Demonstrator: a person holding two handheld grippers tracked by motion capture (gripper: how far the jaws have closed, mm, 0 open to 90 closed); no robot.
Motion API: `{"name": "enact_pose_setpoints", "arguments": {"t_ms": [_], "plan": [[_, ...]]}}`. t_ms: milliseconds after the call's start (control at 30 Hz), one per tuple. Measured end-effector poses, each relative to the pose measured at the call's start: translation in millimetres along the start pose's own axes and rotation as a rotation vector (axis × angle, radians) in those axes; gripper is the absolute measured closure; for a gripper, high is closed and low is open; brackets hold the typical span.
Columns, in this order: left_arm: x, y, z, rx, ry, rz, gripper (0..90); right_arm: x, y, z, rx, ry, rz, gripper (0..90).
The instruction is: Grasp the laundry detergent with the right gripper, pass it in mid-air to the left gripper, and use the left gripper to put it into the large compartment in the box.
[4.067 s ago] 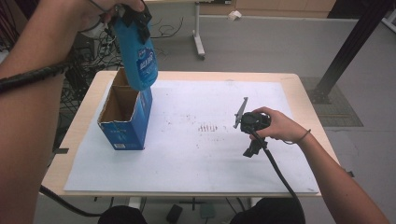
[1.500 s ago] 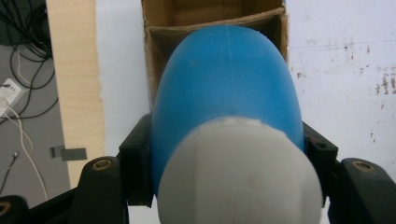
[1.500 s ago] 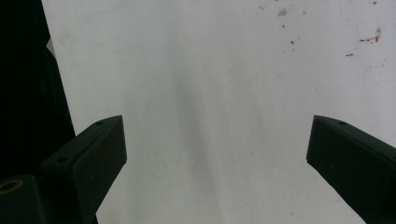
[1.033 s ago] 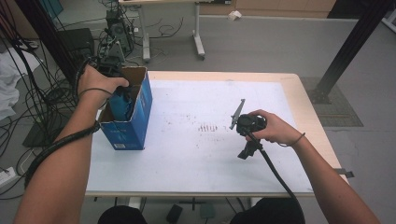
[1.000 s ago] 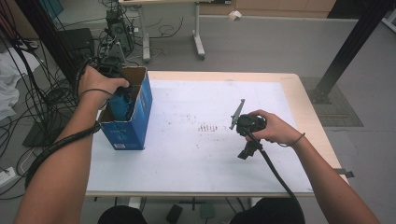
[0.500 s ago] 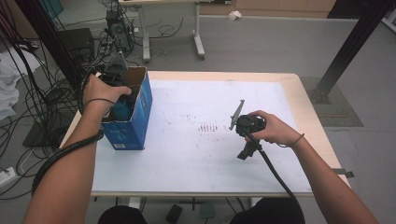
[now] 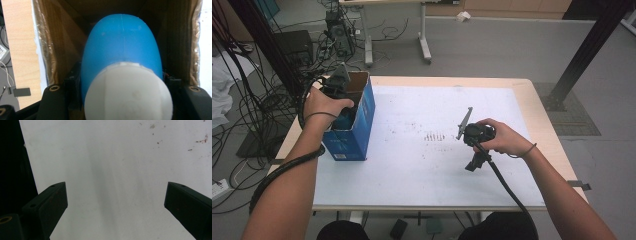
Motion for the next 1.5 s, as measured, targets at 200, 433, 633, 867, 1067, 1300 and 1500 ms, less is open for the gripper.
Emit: {"name": "enact_pose_setpoints", "arguments": {"t_ms": [200,433,633,867,1067,1300,1500], "plan": [[0.7,0.5,0.2,0.002,-0.001,-0.003,37.6,0.3,0.2,-0.8,0.001,-0.001,-0.002,4.8],[1.4,0.0,0.6,-0.001,-0.007,-0.003,37.6,0.4,1.0,-1.9,0.002,0.000,0.006,4.8],[1.9,0.1,0.7,-0.001,-0.011,-0.007,37.6,0.6,1.1,-1.8,0.006,-0.004,-0.001,4.8],[2.0,0.1,0.9,-0.001,-0.014,-0.008,37.6,0.9,0.7,-2.8,0.008,-0.005,-0.003,4.8],[1.5,-0.5,0.8,-0.002,-0.014,-0.007,37.6,0.5,0.8,-2.8,0.008,0.001,0.001,4.7],[1.1,-0.4,0.9,-0.002,-0.012,-0.008,37.6,-0.7,1.0,-2.0,0.003,0.004,0.004,4.8],[1.1,0.3,1.1,0.001,-0.013,-0.012,37.6,-1.1,-0.2,-1.9,0.004,0.000,-0.002,4.7]]}}
Point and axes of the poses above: each handheld gripper's, and its own axes: z roughly forward along the jaws, x roughly out of its underside, y roughly to its left, the point moved 1 cm from there along z, roughly forward along the jaws, and after that the axes turned 1 degree about z, right-handed, at the moved point
